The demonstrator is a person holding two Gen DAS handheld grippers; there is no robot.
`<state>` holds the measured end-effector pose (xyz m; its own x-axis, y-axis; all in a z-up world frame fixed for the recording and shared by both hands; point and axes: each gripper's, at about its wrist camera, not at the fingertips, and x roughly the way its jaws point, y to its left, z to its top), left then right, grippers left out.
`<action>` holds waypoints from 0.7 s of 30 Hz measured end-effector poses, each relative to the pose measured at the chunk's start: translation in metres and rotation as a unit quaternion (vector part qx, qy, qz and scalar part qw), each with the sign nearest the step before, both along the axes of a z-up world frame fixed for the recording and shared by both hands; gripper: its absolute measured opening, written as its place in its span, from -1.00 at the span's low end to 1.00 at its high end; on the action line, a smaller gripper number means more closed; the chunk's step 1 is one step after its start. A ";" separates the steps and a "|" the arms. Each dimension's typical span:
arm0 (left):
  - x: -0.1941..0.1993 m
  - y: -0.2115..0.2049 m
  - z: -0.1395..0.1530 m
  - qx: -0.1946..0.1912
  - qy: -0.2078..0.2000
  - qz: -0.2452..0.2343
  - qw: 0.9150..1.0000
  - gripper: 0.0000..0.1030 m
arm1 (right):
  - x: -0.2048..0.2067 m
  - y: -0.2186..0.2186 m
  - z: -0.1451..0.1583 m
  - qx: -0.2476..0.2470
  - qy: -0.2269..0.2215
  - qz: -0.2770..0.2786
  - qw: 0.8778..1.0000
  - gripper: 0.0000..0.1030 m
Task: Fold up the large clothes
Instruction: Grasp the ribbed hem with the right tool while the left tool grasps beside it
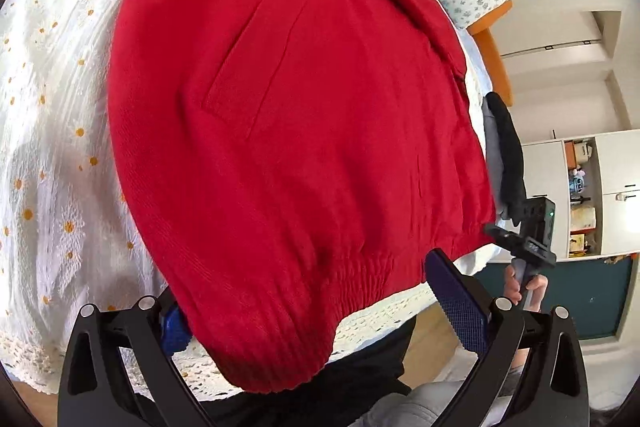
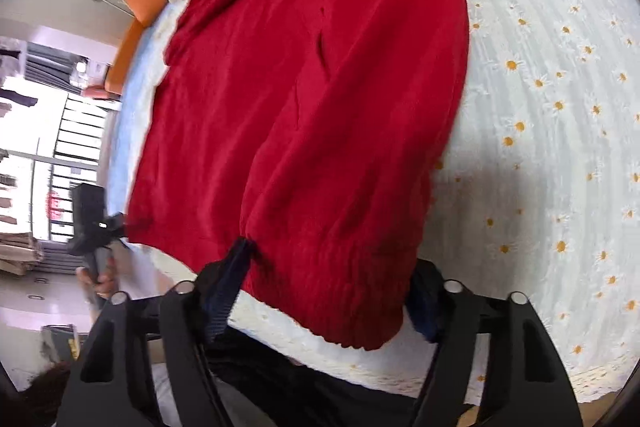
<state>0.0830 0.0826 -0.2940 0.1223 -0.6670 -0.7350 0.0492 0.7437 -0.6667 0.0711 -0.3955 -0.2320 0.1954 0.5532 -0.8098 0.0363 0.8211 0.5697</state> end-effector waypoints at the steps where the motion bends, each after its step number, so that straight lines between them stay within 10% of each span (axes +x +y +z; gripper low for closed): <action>1: 0.000 0.000 0.000 0.005 0.000 0.002 1.000 0.96 | -0.001 0.000 -0.002 -0.005 0.001 0.001 1.000 0.27; 9: -0.007 -0.020 0.002 0.064 -0.018 -0.014 0.998 0.96 | -0.010 0.006 -0.007 -0.049 0.011 0.028 0.998 0.15; 16: -0.006 -0.012 -0.006 0.036 -0.008 0.005 0.999 0.93 | -0.008 0.007 -0.010 -0.048 0.009 0.031 0.998 -0.01; 21: -0.012 0.014 -0.013 0.030 -0.001 0.046 0.999 0.24 | -0.007 0.012 0.000 -0.038 -0.013 0.031 0.999 -0.29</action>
